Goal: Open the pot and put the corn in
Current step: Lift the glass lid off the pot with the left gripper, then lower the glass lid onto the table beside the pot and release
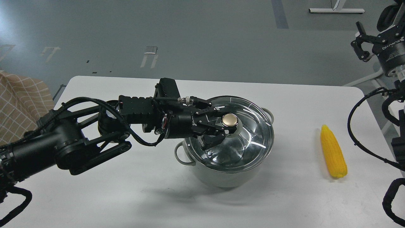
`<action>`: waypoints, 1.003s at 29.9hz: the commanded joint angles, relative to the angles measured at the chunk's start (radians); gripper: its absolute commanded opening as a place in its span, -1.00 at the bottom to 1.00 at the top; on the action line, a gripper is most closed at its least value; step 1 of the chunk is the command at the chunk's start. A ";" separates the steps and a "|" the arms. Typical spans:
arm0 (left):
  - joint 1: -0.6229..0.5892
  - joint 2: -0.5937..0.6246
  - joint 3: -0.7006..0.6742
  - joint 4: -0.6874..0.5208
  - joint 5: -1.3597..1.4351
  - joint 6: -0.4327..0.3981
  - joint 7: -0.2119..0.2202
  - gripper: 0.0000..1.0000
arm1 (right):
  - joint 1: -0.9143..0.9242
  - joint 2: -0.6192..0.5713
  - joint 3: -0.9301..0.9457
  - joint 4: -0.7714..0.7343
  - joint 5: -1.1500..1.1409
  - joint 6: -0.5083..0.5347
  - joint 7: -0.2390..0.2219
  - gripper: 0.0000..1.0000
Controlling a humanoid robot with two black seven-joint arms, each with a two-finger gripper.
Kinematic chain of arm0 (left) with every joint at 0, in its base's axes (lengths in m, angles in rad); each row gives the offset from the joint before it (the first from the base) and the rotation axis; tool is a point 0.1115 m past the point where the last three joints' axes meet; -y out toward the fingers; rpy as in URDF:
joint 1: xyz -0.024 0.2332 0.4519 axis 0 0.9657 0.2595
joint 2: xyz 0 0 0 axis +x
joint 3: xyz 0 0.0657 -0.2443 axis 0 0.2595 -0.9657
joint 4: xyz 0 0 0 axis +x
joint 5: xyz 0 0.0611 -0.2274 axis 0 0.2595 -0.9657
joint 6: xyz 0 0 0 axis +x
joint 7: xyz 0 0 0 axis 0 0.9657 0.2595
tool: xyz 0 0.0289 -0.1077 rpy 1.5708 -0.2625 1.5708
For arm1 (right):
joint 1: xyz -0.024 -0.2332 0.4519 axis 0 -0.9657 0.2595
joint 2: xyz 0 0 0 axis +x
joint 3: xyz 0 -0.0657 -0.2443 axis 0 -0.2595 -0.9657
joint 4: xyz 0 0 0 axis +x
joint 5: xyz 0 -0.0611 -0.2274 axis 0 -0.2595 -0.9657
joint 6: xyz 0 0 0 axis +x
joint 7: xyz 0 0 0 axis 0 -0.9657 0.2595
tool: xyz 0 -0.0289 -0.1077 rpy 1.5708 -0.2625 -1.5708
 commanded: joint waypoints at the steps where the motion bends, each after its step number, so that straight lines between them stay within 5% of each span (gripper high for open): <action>1: -0.007 0.047 -0.017 -0.042 -0.008 0.000 -0.002 -0.31 | 0.000 -0.002 -0.001 -0.003 0.000 0.000 0.000 1.00; 9: -0.006 0.270 -0.139 -0.058 -0.081 -0.002 -0.052 -0.31 | 0.000 -0.002 -0.001 -0.003 0.000 0.000 0.000 1.00; 18: 0.051 0.564 -0.141 0.007 -0.301 0.020 -0.053 -0.31 | -0.014 -0.002 -0.001 -0.001 0.000 0.000 0.000 1.00; 22: 0.190 0.653 -0.109 0.109 -0.308 0.138 -0.077 -0.31 | -0.018 -0.002 0.000 0.000 0.000 0.000 0.000 1.00; 30: 0.375 0.602 -0.095 0.310 -0.307 0.296 -0.106 -0.31 | -0.020 -0.002 -0.001 0.000 0.000 0.000 0.000 1.00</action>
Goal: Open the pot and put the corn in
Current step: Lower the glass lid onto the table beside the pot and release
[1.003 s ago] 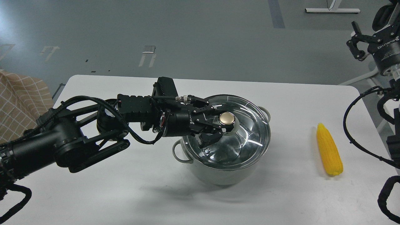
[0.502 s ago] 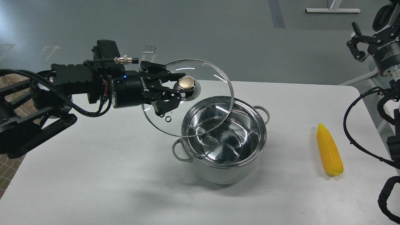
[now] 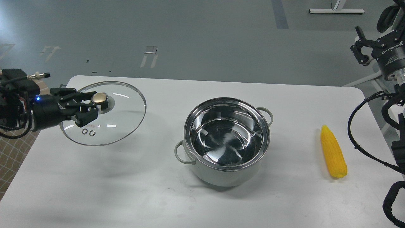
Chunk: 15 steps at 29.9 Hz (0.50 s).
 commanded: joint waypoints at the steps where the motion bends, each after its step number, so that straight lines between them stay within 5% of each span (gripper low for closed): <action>1: 0.044 -0.078 0.003 0.128 0.000 0.047 -0.003 -0.31 | 0.000 0.000 -0.001 0.001 0.000 0.000 0.000 1.00; 11: 0.072 -0.202 0.060 0.243 0.004 0.101 -0.003 -0.28 | -0.002 -0.003 -0.001 0.003 0.000 0.000 0.000 1.00; 15: 0.072 -0.199 0.079 0.246 0.004 0.104 -0.002 0.03 | -0.003 -0.005 -0.001 0.003 0.000 0.000 0.000 1.00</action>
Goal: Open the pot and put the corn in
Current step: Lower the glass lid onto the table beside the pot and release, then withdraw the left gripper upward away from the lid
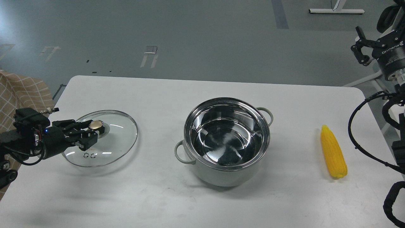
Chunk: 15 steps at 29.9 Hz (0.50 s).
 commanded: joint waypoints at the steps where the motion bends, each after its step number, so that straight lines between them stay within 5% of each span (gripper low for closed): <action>1: 0.000 0.000 0.009 0.014 0.001 0.005 0.000 0.03 | -0.001 -0.002 0.000 0.000 0.000 0.000 0.000 1.00; 5: 0.000 -0.002 0.009 0.029 -0.006 0.008 -0.001 0.04 | -0.001 -0.002 0.000 0.000 0.000 0.000 0.000 1.00; 9: 0.002 -0.003 0.005 0.029 -0.009 0.017 -0.007 0.63 | -0.007 -0.002 -0.003 0.001 -0.002 0.000 0.000 1.00; 15: -0.001 -0.002 0.005 0.029 -0.022 0.043 -0.007 0.78 | -0.015 -0.017 -0.003 0.000 -0.002 0.000 0.000 1.00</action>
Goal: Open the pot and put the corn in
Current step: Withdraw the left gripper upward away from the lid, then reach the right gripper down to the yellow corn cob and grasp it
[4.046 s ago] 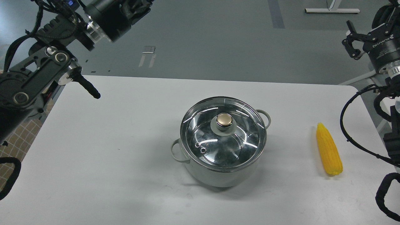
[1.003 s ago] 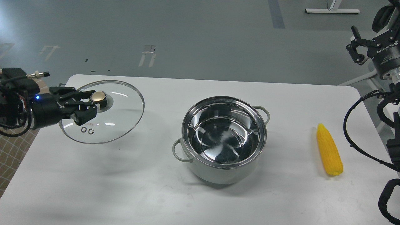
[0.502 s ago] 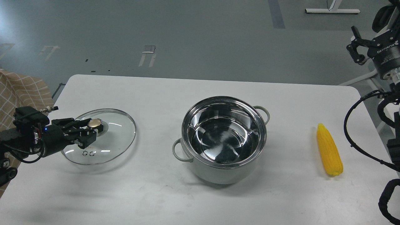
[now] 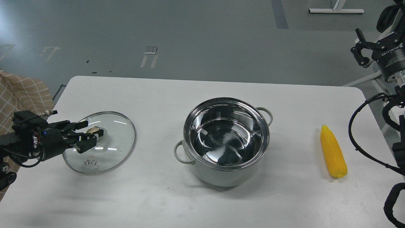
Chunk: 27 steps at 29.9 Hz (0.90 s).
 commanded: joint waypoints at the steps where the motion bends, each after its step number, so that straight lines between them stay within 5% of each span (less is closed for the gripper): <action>1: -0.004 0.001 -0.005 0.000 -0.005 0.009 0.000 0.78 | -0.005 -0.008 0.001 -0.002 0.000 0.000 0.000 1.00; 5: -0.047 0.004 -0.035 0.000 -0.089 0.018 0.000 0.78 | -0.017 -0.023 -0.006 0.002 -0.002 0.000 0.000 1.00; 13: -0.352 -0.005 -0.040 0.003 -0.417 0.011 0.000 0.87 | -0.080 -0.151 -0.045 0.096 -0.016 0.000 -0.002 1.00; 22: -0.578 -0.290 -0.043 0.305 -0.700 0.001 0.000 0.88 | -0.175 -0.385 -0.152 0.307 -0.173 0.000 -0.011 1.00; 27: -0.646 -0.397 -0.045 0.385 -1.153 -0.133 0.000 0.88 | -0.258 -0.504 -0.160 0.466 -0.325 0.000 -0.011 1.00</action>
